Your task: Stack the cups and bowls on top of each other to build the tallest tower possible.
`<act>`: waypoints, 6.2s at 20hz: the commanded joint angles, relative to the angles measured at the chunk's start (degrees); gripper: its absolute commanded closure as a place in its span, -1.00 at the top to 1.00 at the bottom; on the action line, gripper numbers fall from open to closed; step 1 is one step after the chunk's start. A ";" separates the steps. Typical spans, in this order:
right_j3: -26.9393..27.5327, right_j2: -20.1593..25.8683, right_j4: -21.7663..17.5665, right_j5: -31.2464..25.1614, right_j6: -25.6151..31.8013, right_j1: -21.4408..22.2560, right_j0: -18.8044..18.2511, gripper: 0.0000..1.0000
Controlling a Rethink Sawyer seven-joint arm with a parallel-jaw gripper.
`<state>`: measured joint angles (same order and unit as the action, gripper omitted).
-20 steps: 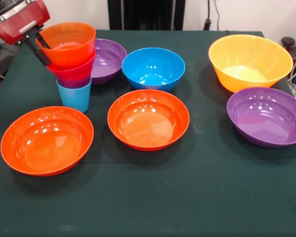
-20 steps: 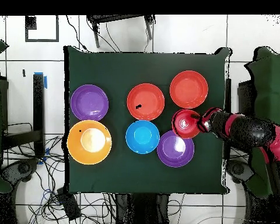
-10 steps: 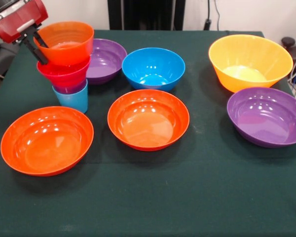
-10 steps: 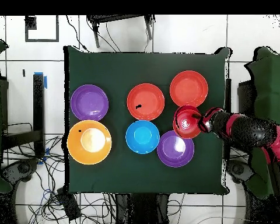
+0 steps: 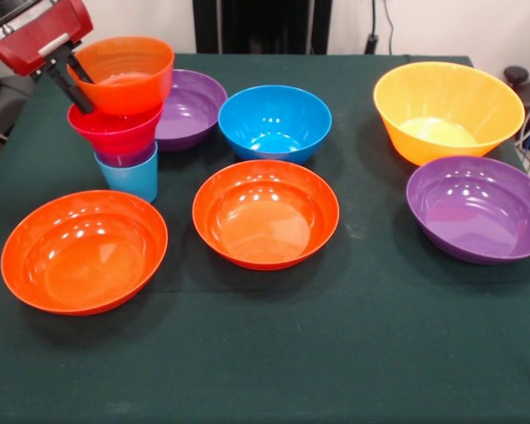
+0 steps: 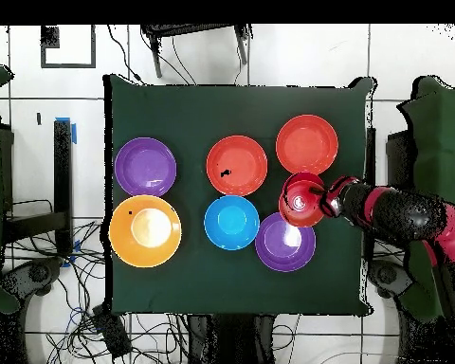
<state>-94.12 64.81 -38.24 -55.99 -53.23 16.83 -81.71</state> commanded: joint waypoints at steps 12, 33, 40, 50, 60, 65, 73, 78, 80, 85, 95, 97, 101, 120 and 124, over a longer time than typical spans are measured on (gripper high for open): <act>0.52 -1.25 -0.49 0.40 9.46 0.32 3.43 -1.00; 3.67 -0.86 -0.25 -0.71 11.60 -0.18 5.12 -1.00; 5.24 -1.09 -0.11 -2.52 13.32 -0.32 5.73 -1.00; 5.16 -1.17 -0.56 -2.09 13.79 -0.34 5.66 -1.00; 4.94 -1.56 -1.73 -1.03 14.46 -0.30 4.97 -1.00; 3.93 -1.81 -1.85 -0.95 14.32 -0.12 4.10 -1.00; 2.62 -2.47 -2.21 -0.37 12.34 0.93 3.43 -1.00; 3.08 -2.50 -2.17 -0.65 12.85 0.88 3.11 -1.00; 3.28 -2.46 -2.17 -0.79 13.13 0.75 3.16 -1.00; 2.98 -2.47 -2.25 -0.72 12.93 0.84 3.10 -1.00; -0.08 -2.47 -2.73 1.77 10.49 1.48 1.58 -1.00; -0.15 -2.47 -2.75 1.97 10.53 1.33 1.46 -1.00; 0.39 -2.51 -2.72 1.68 11.48 0.99 1.37 -1.00; -0.72 -2.48 -2.63 3.64 10.48 -0.41 0.38 -1.00; -0.70 -2.47 -2.61 3.51 10.73 -0.65 0.31 -1.00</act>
<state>-92.62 64.84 -38.32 -55.54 -53.23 17.87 -82.68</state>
